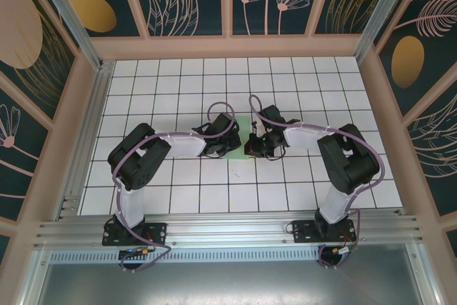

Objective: Fold a paper plane with a square sheet of paper (pick it up from the middle)
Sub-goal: Fold the triangle a second time at the center of the table.

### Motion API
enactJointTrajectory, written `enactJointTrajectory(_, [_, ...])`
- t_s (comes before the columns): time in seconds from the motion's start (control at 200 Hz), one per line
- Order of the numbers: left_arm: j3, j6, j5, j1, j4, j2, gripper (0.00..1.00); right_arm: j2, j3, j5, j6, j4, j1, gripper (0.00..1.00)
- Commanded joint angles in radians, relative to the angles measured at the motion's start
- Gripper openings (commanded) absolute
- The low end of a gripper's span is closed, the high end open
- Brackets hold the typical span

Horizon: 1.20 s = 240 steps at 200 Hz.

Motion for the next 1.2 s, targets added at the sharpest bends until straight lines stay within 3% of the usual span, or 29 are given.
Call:
enactJointTrajectory(0.0, [-0.019, -0.003, 0.007, -0.001, -0.067, 0.027, 0.09, 0.030, -0.032, -0.024, -0.011, 0.007, 0.002, 0.07])
enactJointTrajectory(0.325, [0.009, 0.023, -0.021, 0.010, -0.094, 0.022, 0.10, 0.073, -0.091, 0.130, -0.035, -0.086, 0.001, 0.06])
enactJointTrajectory(0.706, [0.050, 0.110, -0.024, 0.117, -0.134, 0.030, 0.10, 0.100, -0.105, 0.226, -0.050, -0.137, 0.002, 0.06])
enactJointTrajectory(1.021, [0.134, 0.184, -0.028, 0.175, -0.170, 0.079, 0.10, 0.100, -0.112, 0.226, -0.054, -0.133, 0.002, 0.05])
enactJointTrajectory(1.196, [0.192, 0.225, -0.094, 0.208, -0.243, 0.041, 0.11, 0.097, -0.108, 0.220, -0.051, -0.133, 0.002, 0.05])
